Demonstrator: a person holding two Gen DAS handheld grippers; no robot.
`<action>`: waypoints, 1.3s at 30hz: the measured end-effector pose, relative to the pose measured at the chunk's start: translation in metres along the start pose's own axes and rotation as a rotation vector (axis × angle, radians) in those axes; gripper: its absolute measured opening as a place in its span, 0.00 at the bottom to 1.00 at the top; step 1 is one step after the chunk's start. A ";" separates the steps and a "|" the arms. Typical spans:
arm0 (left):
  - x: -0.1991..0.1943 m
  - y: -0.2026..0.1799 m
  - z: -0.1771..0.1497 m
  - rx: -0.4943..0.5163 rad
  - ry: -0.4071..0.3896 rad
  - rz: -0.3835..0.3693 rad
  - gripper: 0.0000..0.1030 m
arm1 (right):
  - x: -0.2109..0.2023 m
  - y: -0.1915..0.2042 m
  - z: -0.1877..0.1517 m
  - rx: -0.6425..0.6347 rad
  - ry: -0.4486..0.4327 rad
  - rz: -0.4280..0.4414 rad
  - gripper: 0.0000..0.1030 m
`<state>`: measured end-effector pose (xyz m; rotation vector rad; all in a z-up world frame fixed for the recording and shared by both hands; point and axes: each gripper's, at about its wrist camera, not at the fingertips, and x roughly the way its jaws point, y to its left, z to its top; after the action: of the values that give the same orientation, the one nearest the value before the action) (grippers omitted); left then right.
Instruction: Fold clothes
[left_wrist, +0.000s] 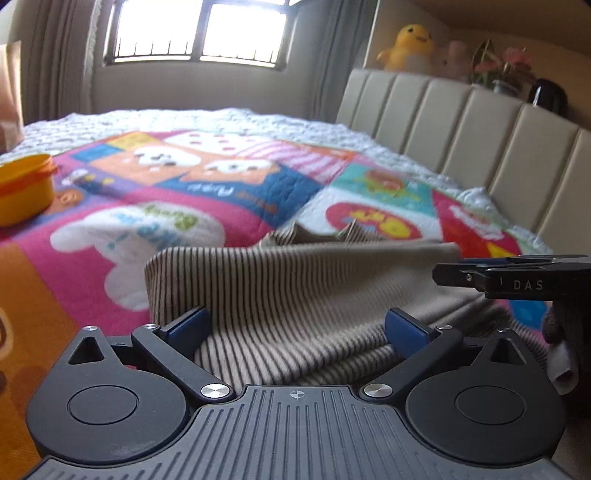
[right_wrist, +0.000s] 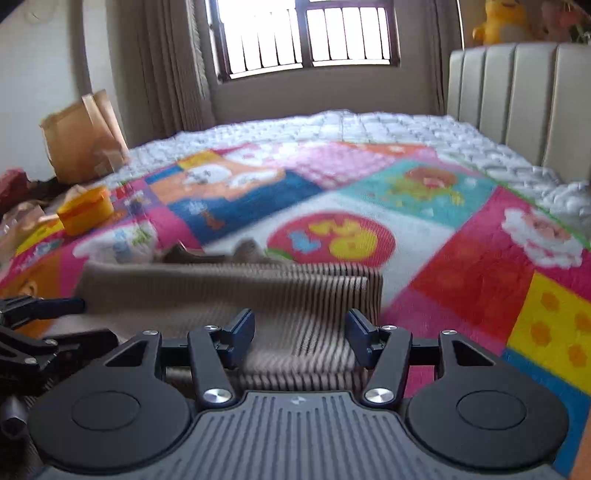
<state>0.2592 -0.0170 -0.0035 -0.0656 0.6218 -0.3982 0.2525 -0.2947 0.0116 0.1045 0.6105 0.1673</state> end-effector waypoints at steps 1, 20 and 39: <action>-0.002 0.001 0.000 -0.006 -0.008 -0.005 1.00 | 0.005 -0.001 -0.003 0.011 0.015 0.010 0.62; -0.004 0.004 -0.002 -0.011 -0.020 -0.012 1.00 | 0.017 -0.005 -0.011 0.047 0.055 0.027 0.69; -0.014 0.078 0.034 -0.331 0.105 -0.213 1.00 | 0.005 -0.041 0.030 0.137 0.068 0.122 0.70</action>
<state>0.2952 0.0581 0.0182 -0.4322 0.7833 -0.5031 0.2787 -0.3351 0.0275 0.2702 0.6836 0.2480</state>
